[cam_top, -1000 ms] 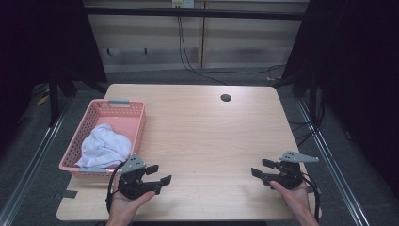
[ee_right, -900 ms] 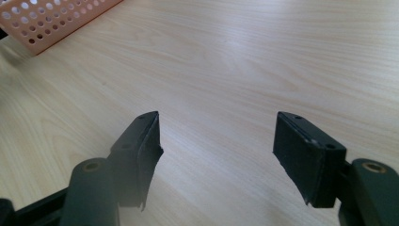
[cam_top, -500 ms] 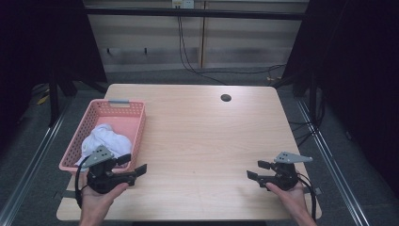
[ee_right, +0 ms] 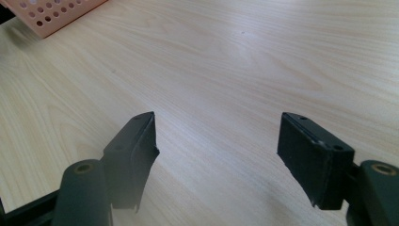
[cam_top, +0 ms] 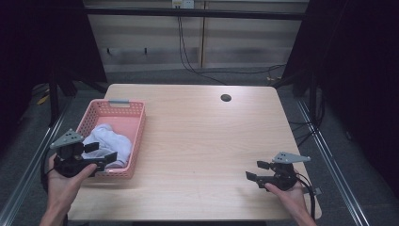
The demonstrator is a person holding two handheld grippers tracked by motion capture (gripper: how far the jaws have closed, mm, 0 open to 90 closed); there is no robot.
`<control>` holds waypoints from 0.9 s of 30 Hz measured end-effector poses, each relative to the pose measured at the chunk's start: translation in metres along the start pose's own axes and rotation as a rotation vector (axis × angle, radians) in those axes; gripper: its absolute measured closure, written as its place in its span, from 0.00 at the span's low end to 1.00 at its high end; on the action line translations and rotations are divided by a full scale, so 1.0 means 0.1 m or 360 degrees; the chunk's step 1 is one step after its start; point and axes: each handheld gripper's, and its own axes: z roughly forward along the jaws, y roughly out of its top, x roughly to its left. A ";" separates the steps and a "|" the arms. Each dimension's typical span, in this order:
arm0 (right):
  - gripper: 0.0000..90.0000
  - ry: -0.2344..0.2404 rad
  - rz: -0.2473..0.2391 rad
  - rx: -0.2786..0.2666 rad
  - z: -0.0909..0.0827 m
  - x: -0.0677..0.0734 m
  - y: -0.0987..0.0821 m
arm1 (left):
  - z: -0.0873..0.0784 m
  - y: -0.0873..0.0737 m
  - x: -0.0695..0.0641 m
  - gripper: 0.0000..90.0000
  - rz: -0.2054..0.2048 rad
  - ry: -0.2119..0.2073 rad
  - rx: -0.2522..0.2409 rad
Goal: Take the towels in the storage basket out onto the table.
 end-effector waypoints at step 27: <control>0.31 -0.0009 0.0011 0.0035 0.04 -0.01 0.00 | 0.49 0.27 0.73 0.19 -0.0173 0.0211 0.0503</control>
